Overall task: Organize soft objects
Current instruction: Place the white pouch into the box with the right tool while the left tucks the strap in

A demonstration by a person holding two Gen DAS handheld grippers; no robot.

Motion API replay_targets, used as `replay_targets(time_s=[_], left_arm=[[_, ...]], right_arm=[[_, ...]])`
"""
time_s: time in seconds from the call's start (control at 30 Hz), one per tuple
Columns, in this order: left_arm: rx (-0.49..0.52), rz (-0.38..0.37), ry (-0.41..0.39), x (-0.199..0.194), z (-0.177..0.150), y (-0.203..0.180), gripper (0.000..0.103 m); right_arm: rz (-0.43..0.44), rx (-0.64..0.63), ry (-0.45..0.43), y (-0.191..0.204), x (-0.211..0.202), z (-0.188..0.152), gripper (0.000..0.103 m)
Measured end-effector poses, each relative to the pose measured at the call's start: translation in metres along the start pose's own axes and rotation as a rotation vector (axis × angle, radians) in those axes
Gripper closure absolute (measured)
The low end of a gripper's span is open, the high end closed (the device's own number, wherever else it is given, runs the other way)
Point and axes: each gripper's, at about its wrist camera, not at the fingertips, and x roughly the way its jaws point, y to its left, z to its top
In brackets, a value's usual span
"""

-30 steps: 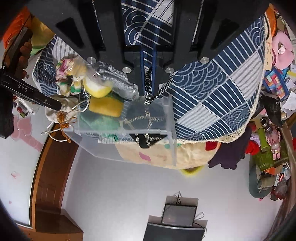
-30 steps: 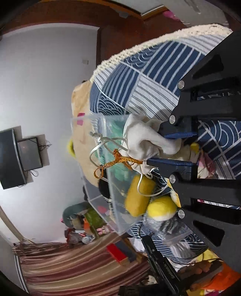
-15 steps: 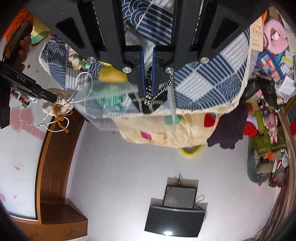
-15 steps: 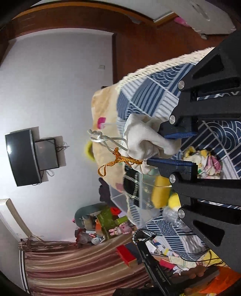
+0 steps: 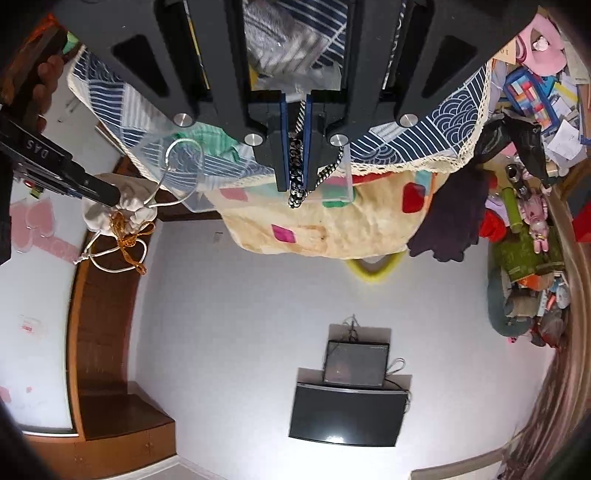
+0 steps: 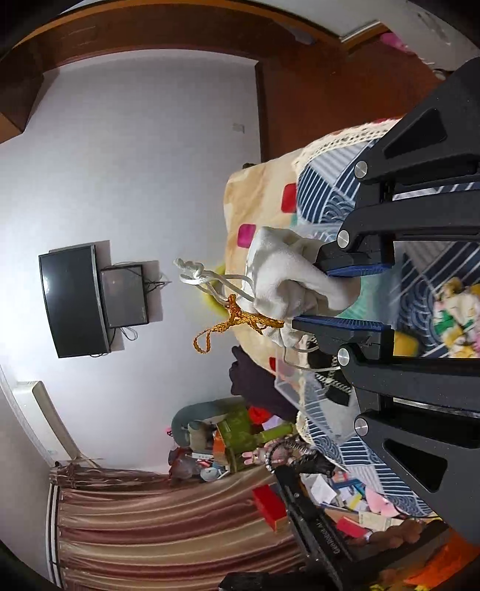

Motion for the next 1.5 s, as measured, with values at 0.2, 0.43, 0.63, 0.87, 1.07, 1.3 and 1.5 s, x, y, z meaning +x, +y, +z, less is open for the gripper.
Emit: replay_targets(time_s=[0.2, 0.43, 0.63, 0.87, 1.07, 1.3, 1.5], left_arm=[[0.023, 0.010, 0.057, 0.030, -0.008, -0.005, 0.097], [0.030, -0.030, 0.149, 0.065, -0.016, -0.011, 0.097], [0.069, -0.039, 0.216, 0.086, -0.026, -0.023, 0.097], [0.097, -0.072, 0.259, 0.093, -0.036, -0.031, 0.097], [0.081, -0.086, 0.270, 0.088, -0.034, -0.032, 0.089], [0.063, -0.099, 0.210, 0.057, -0.023, -0.031, 0.080], [0.053, -0.110, 0.152, 0.026, -0.020, -0.029, 0.046]], right_arm=[[0.024, 0.014, 0.042, 0.006, 0.027, 0.000, 0.086], [0.045, 0.004, 0.133, 0.013, 0.057, -0.010, 0.086], [0.059, -0.012, 0.216, 0.017, 0.077, -0.023, 0.086], [0.056, -0.020, 0.275, 0.017, 0.085, -0.029, 0.082], [0.035, -0.038, 0.265, 0.016, 0.077, -0.026, 0.064], [0.005, -0.044, 0.213, 0.006, 0.054, -0.019, 0.053], [0.002, -0.047, 0.149, 0.005, 0.028, -0.011, 0.040]])
